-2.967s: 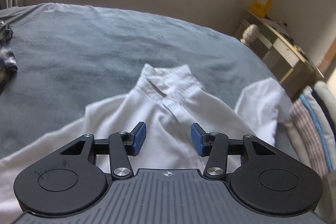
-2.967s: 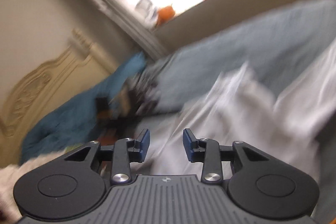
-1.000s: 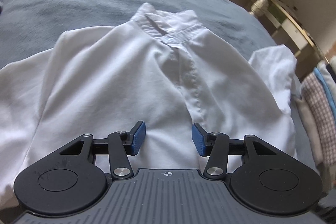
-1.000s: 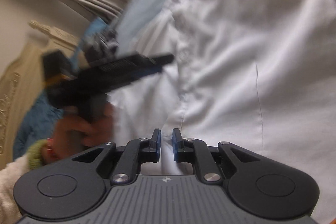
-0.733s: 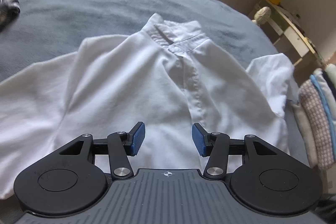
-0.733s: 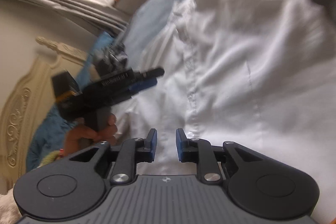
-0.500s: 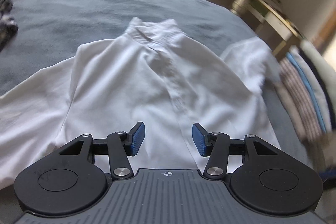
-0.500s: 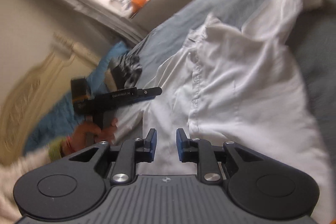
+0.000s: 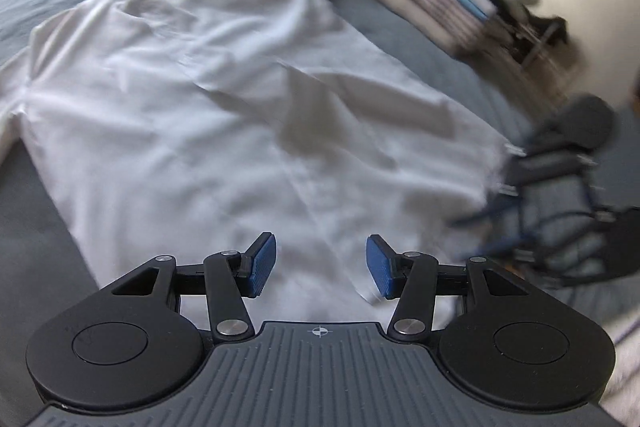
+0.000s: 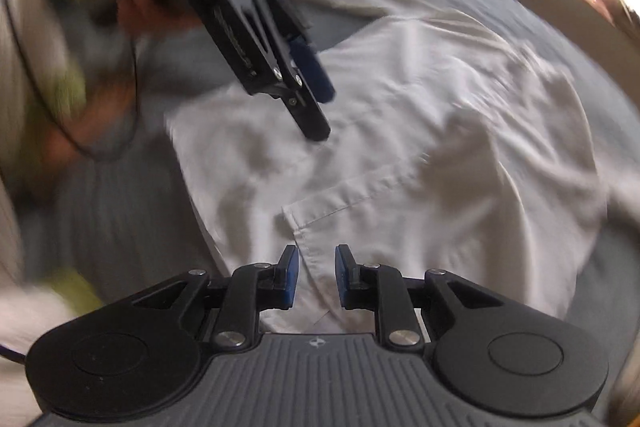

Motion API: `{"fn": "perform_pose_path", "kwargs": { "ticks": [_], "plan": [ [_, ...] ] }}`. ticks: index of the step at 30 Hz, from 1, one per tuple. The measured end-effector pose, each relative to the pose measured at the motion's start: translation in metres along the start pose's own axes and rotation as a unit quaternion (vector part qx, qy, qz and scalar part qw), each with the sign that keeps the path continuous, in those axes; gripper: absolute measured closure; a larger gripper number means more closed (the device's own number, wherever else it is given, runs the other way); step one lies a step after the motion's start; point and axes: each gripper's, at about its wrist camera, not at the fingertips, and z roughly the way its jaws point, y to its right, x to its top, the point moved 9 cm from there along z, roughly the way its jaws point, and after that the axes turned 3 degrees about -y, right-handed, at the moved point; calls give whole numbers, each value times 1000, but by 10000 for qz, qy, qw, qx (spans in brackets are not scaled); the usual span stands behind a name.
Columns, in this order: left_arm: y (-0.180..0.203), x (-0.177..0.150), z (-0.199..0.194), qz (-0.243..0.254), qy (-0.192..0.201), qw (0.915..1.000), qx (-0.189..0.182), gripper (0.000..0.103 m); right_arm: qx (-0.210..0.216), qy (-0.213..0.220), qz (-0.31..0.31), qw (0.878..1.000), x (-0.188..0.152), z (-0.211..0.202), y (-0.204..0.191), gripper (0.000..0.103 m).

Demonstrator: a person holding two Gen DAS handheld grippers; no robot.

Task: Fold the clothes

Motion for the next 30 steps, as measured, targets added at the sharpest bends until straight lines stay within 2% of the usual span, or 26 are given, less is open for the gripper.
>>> {"fn": "perform_pose_path", "kwargs": {
  "ticks": [1,5,9,13,14,15,20,25,30],
  "plan": [
    [6,-7,2,76,-11,10000,39,53,-85,-115,-295,9995,0,6,-9,82],
    [27,-30,12,547,-231,9982,114,53,-158,-264,-753,9967,-4,27,-17,82],
    [39,-45,21,1081,-258,9934,273,53,-220,-405,-1162,9922,-7,47,-24,82],
    [43,-49,27,1192,-251,9922,277,53,-113,-455,-860,9952,-9,56,-19,85],
    [44,-50,28,1214,-247,9919,277,53,-81,-453,-791,9958,-9,57,-17,96],
    [45,-51,28,1236,-243,9916,277,53,-33,-411,-745,9964,-8,53,-17,102],
    [45,-52,28,1463,-142,9882,438,53,213,-263,-590,9977,-5,32,-15,103],
    [51,-51,24,1800,40,9821,563,53,445,-426,-659,9959,-18,22,-23,103],
    [63,-53,19,2132,202,9757,468,53,656,-566,-631,9942,-30,17,-30,103]
  ]
}}
